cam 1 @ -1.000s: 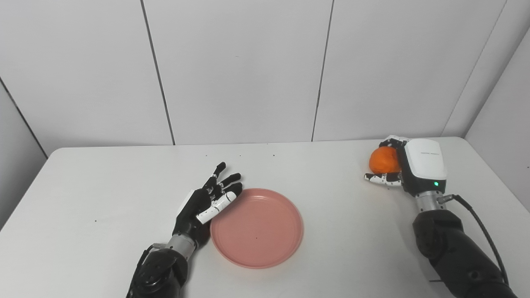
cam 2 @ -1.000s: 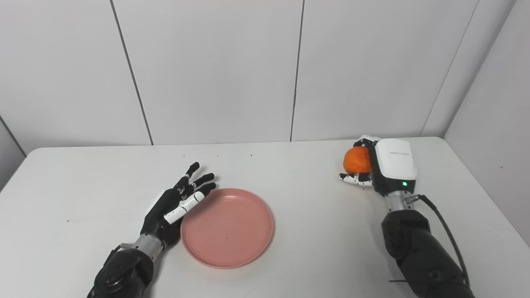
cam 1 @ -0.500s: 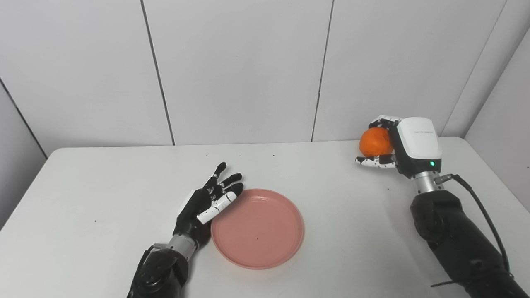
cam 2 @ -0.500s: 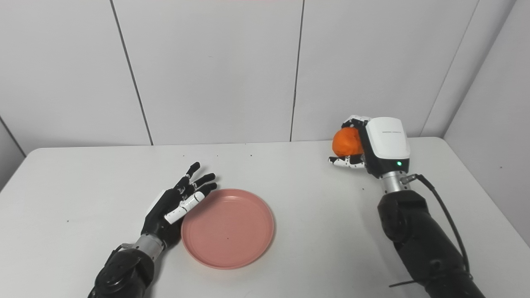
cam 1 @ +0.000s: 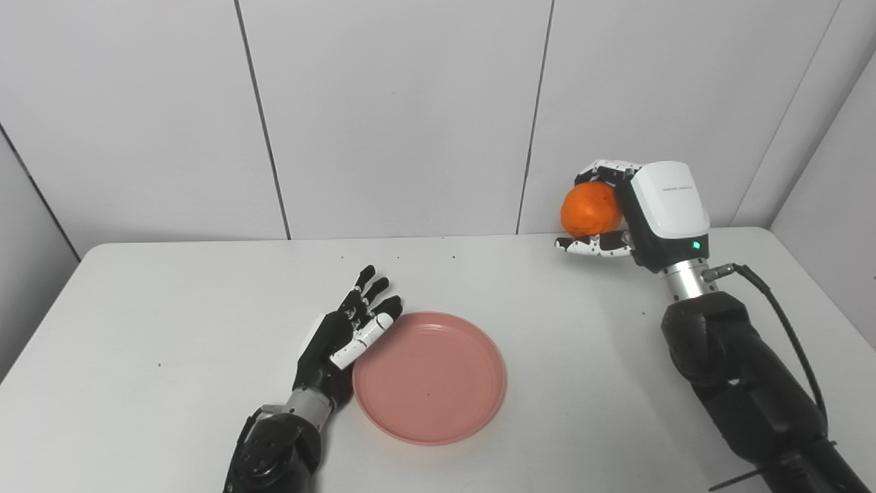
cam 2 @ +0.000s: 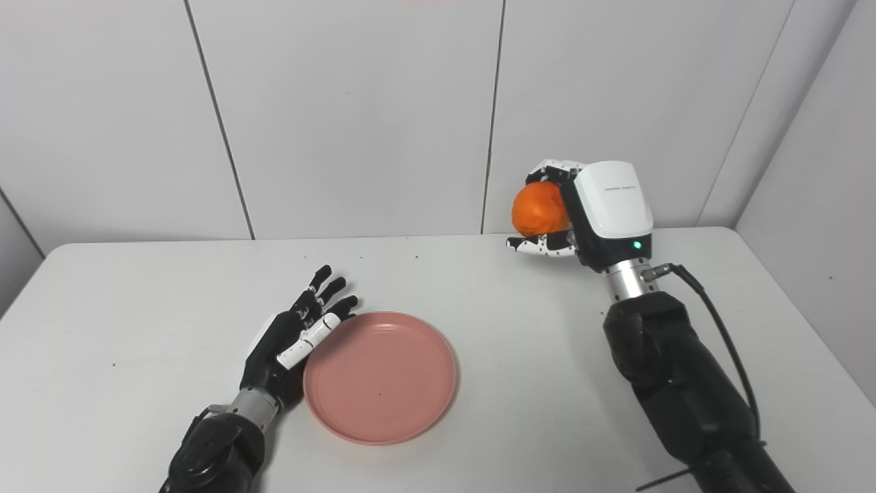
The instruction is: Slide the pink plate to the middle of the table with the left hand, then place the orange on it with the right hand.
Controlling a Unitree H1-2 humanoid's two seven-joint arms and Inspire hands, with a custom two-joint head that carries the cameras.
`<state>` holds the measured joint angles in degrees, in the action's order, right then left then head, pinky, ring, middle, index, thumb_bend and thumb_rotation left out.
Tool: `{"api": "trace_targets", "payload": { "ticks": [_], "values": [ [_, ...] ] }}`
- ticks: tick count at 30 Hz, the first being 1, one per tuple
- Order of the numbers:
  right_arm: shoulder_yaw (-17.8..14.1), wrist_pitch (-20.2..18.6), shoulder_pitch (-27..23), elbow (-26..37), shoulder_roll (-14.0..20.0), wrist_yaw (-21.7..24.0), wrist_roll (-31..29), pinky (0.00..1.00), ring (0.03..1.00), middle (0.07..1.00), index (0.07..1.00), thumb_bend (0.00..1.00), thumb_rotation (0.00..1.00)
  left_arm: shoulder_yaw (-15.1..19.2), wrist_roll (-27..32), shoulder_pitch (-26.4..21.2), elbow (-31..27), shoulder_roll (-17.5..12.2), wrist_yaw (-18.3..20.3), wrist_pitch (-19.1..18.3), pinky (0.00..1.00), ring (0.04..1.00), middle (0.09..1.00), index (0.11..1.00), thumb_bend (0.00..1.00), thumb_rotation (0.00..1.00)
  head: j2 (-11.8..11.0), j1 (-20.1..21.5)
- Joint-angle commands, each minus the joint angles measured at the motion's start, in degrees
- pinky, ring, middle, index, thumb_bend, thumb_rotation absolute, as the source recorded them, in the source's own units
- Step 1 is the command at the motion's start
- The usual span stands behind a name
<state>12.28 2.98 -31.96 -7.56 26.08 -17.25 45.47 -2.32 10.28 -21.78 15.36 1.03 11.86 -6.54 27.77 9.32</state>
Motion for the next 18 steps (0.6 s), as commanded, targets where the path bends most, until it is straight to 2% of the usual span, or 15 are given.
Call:
{"api": "trace_targets", "payload": {
  "ticks": [1,3,7,11,15,18],
  "values": [
    [-0.58,1.32,-1.15,3.75,-0.03,0.60,-0.21,0.21,0.271,0.365,0.480,0.51,0.16,-0.33,-1.41,-0.38,0.85,0.14,-0.80,0.98,0.90,0.971,1.000,1.000,0.73,0.60,0.10,-0.32],
    [-0.54,1.72,-0.67,5.96,-0.71,2.41,-1.06,0.21,0.273,0.365,0.480,0.51,0.16,-0.20,-1.41,-0.29,1.26,0.28,-0.74,2.04,0.88,0.976,1.000,1.000,0.81,0.79,0.12,-0.45],
    [-0.38,2.92,0.15,9.08,-1.81,6.03,-3.47,0.21,0.274,0.363,0.479,0.51,0.16,0.23,-1.00,-0.30,2.39,0.84,-0.98,3.87,0.89,0.972,1.000,1.000,0.90,0.96,0.13,-0.93],
    [0.03,4.41,0.74,10.78,-2.70,8.03,-4.74,0.23,0.293,0.379,0.480,0.51,0.16,0.45,-0.71,-0.18,2.48,1.36,-1.36,4.07,0.89,0.971,1.000,1.000,0.90,0.99,0.19,-1.35],
    [0.57,5.31,1.41,12.60,-3.45,10.33,-5.33,0.23,0.297,0.382,0.480,0.51,0.16,0.52,-0.55,-0.14,2.75,1.75,-1.19,4.68,0.87,0.962,1.000,1.000,0.99,1.00,0.24,-1.67],
    [0.98,6.11,1.69,13.37,-3.56,12.36,-5.66,0.22,0.288,0.378,0.481,0.51,0.16,0.42,-0.61,-0.10,2.82,2.00,-1.16,5.19,0.85,0.954,1.000,1.000,1.00,1.00,0.32,-2.09]
  ]
}}
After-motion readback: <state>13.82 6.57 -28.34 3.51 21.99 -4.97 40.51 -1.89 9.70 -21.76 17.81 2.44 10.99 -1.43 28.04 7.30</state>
